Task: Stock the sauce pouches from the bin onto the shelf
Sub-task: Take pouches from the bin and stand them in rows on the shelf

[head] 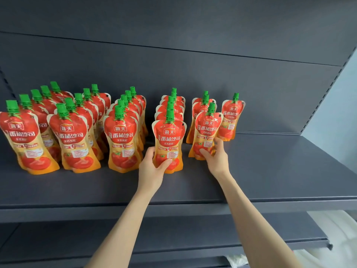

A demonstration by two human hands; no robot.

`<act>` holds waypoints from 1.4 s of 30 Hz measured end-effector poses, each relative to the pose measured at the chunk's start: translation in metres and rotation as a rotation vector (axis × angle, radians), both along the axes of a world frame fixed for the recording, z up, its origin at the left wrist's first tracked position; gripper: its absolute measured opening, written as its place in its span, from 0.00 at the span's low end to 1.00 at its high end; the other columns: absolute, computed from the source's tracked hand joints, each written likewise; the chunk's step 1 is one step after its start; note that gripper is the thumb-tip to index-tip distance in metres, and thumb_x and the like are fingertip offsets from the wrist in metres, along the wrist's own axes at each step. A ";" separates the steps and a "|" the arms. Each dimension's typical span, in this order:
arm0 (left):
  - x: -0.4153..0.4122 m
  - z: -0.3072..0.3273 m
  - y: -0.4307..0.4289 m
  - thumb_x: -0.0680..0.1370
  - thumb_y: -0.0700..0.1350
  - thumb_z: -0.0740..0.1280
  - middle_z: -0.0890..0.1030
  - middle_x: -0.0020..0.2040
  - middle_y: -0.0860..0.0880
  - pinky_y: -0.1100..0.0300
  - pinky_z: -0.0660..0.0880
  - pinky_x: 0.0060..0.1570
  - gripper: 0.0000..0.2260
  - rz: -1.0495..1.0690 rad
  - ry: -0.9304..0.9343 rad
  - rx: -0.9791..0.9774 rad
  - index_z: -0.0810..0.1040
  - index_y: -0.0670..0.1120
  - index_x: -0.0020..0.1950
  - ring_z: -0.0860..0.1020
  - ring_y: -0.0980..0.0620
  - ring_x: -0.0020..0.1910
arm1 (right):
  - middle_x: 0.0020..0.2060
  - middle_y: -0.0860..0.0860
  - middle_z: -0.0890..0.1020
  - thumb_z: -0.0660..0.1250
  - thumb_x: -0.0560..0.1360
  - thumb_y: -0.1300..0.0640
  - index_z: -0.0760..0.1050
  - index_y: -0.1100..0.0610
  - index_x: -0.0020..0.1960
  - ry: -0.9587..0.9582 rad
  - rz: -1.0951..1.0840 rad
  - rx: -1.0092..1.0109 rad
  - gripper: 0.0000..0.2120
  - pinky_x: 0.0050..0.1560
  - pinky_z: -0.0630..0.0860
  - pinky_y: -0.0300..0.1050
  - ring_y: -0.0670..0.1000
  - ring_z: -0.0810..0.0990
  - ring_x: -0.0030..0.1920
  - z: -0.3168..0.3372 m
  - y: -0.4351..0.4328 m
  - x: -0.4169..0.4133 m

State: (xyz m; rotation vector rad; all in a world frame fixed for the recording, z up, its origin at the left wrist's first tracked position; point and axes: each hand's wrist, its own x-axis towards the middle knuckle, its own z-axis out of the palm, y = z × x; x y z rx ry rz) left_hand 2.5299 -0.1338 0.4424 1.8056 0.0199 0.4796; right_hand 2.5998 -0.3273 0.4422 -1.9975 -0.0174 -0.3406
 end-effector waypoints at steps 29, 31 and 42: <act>-0.016 0.002 -0.008 0.74 0.45 0.70 0.73 0.65 0.45 0.55 0.69 0.61 0.26 0.108 0.111 0.217 0.65 0.42 0.69 0.72 0.48 0.64 | 0.66 0.58 0.72 0.65 0.77 0.49 0.60 0.57 0.73 0.128 -0.144 -0.275 0.29 0.65 0.70 0.58 0.60 0.69 0.67 0.000 0.002 0.007; -0.027 -0.001 -0.009 0.75 0.43 0.70 0.71 0.67 0.45 0.60 0.66 0.59 0.26 0.126 0.095 0.238 0.65 0.42 0.70 0.70 0.51 0.64 | 0.66 0.58 0.73 0.65 0.77 0.52 0.63 0.58 0.71 0.098 -0.149 -0.272 0.26 0.64 0.70 0.55 0.59 0.70 0.66 0.000 -0.003 -0.011; -0.102 0.001 -0.075 0.75 0.38 0.68 0.77 0.59 0.47 0.59 0.69 0.59 0.14 -0.098 -0.085 0.303 0.75 0.42 0.61 0.74 0.50 0.60 | 0.49 0.48 0.81 0.66 0.77 0.58 0.79 0.58 0.54 -0.106 -0.287 -0.155 0.08 0.52 0.72 0.42 0.52 0.78 0.49 -0.007 -0.068 -0.175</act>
